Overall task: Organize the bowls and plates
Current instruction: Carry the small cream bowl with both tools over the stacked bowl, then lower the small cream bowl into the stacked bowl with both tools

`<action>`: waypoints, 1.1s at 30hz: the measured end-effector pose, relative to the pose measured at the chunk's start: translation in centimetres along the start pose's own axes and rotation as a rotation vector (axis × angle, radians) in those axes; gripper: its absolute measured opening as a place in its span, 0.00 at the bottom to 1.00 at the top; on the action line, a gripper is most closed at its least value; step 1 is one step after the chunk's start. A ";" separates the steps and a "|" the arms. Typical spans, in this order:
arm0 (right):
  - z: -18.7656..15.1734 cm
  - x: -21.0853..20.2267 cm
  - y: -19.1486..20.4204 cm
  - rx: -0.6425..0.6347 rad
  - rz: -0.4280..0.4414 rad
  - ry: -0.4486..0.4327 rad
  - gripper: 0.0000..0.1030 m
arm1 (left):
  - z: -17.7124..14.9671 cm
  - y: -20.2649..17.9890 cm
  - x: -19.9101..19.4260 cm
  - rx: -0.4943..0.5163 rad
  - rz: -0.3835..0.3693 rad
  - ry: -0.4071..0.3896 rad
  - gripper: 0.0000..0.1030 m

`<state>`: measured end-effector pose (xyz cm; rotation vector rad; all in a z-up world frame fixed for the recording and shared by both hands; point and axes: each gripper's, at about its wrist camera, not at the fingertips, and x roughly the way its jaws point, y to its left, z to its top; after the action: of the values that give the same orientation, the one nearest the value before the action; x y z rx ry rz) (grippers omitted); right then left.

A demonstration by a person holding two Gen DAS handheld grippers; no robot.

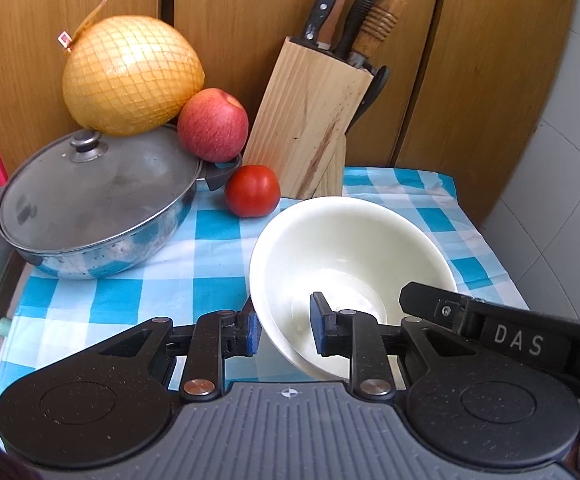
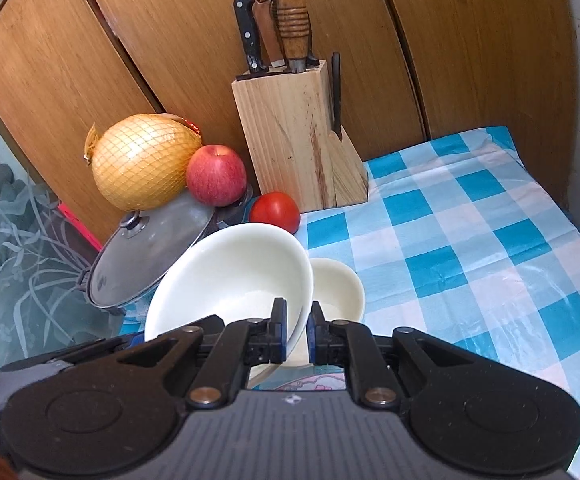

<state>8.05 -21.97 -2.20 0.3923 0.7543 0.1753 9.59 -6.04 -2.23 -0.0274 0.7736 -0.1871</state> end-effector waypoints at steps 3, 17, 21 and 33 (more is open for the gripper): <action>0.3 0.9 0.0 0.004 -0.008 0.009 0.12 | 0.4 0.2 0.8 -0.004 -0.001 0.008 0.31; 1.1 3.5 -0.7 0.006 -0.048 0.031 0.12 | 0.7 -0.1 4.2 0.015 0.018 0.061 0.31; 1.1 4.2 -0.8 0.006 -0.058 0.038 0.12 | 0.5 -0.2 4.8 0.028 0.035 0.068 0.32; 0.8 4.9 -0.7 -0.065 -0.180 0.011 0.18 | 0.4 0.7 6.0 0.012 0.049 0.096 0.32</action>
<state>12.14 -21.33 -5.09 0.2600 0.7883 0.0328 14.17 -6.41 -6.19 0.0126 0.8679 -0.1472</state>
